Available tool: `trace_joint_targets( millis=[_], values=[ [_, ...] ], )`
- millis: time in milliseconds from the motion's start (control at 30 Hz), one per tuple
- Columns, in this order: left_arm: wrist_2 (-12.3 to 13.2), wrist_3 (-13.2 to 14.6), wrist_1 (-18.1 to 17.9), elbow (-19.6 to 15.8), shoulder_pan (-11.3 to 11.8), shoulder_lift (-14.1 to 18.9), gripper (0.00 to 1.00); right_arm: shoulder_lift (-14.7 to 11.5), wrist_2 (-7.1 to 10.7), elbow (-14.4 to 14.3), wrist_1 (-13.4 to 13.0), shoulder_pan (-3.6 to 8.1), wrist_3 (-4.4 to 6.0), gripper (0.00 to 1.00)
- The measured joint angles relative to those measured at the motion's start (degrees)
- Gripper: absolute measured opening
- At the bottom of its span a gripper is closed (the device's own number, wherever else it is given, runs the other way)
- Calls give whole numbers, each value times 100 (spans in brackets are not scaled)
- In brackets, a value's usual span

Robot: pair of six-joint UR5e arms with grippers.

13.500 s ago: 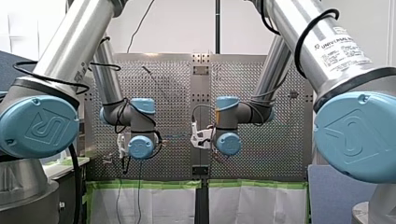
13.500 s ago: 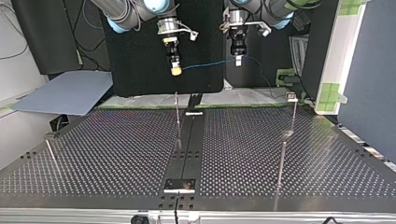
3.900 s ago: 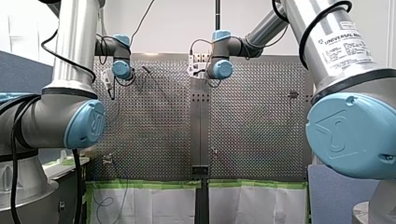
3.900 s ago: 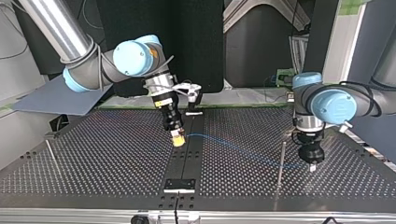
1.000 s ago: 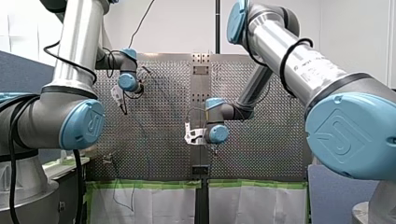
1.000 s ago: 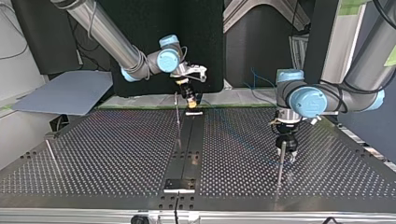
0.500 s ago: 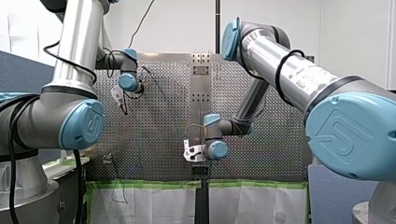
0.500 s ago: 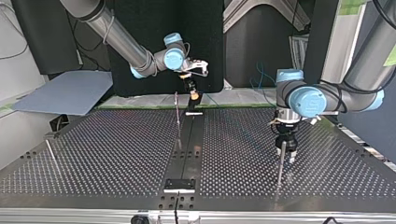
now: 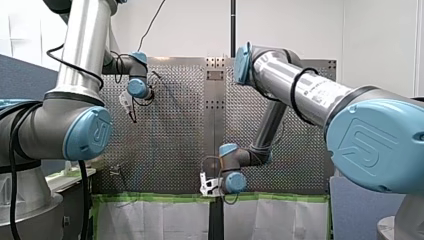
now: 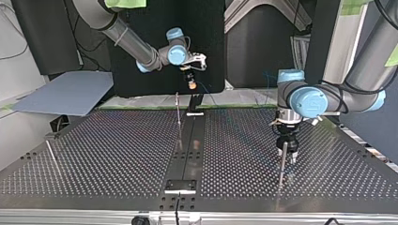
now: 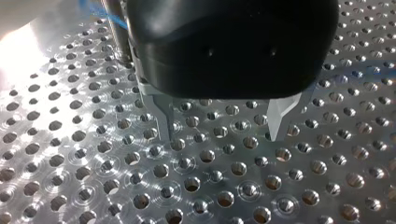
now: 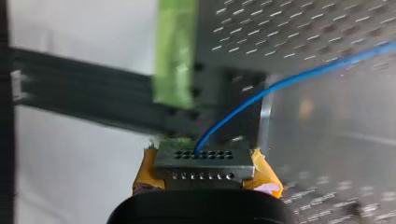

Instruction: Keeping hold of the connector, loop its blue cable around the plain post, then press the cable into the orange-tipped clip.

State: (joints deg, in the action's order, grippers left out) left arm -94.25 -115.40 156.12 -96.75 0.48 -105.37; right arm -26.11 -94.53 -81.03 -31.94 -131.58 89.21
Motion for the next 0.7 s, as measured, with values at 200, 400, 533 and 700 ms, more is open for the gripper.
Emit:
trace_joint_targets(
  millis=[200,400,533,700],
  values=[
    [0,3,-13,0,-4,2,98,315,-316,-125,-65,58,94,0],
    [0,8,-20,0,-6,2,98,406,-670,-449,-393,164,317,0],
    [-2,9,-32,0,-6,0,98,413,-900,-665,-620,266,428,0],
    [-7,16,-36,0,-6,1,98,415,-1183,-753,-869,408,460,0]
  ],
)
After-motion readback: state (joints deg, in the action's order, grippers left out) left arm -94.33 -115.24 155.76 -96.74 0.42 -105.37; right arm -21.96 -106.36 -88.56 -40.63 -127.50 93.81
